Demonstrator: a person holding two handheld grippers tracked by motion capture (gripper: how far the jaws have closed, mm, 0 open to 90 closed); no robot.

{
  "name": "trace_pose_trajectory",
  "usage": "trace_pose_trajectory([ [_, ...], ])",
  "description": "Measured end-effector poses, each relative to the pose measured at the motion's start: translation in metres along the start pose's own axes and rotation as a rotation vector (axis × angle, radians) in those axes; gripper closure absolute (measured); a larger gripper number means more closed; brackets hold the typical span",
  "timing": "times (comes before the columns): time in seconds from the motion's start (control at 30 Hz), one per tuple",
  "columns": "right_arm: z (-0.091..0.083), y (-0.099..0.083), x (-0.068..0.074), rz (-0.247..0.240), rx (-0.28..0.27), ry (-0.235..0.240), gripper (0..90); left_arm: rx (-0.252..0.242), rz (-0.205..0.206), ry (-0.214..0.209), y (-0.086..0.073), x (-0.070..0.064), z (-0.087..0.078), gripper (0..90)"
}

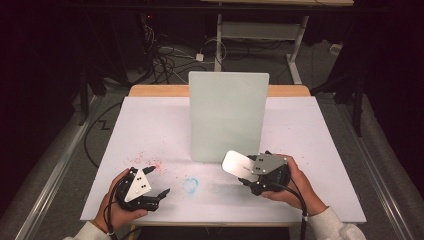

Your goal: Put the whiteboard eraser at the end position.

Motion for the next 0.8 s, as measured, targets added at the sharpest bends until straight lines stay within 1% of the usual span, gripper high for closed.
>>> trace_pose_trajectory([
  [0.07, 0.005, -0.005, 0.004, -0.015, 0.022, 0.029, 30.9, 0.002, 0.0, 0.0, 0.0, 0.0, 0.0, 17.3],
  [0.2, 0.014, -0.008, 0.014, -0.043, 0.05, 0.086, 30.9, 0.006, 0.004, -0.003, 0.0, -0.002, 0.001, 17.3],
  [0.4, 0.026, -0.008, 0.037, -0.139, 0.099, 0.201, 30.9, 0.011, 0.004, -0.006, -0.001, -0.003, 0.002, 17.3],
  [0.53, 0.033, -0.007, 0.05, -0.187, 0.12, 0.262, 30.9, 0.014, 0.004, -0.007, -0.001, -0.004, 0.002, 17.3],
  [0.57, 0.034, -0.008, 0.054, -0.196, 0.135, 0.274, 30.9, 0.015, 0.004, -0.007, -0.001, -0.004, 0.002, 17.3],
  [0.7, 0.04, -0.008, 0.064, -0.227, 0.16, 0.296, 30.7, 0.016, 0.004, -0.008, -0.002, -0.004, 0.002, 17.3],
  [0.73, 0.041, -0.007, 0.064, -0.227, 0.157, 0.287, 30.5, 0.017, 0.005, -0.008, -0.002, -0.004, 0.002, 17.3],
  [0.8, 0.041, -0.006, 0.064, -0.211, 0.148, 0.288, 30.5, 0.016, 0.004, -0.008, -0.002, -0.004, 0.002, 17.3],
])
Point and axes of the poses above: each handheld gripper's, and its own axes: z roughly forward along the jaws, y roughly out of its top, x roughly to its left, the point moved 10 cm from there along z, roughly forward along the jaws, and after that the axes turned 7 degrees about -y, right-handed, at the moved point
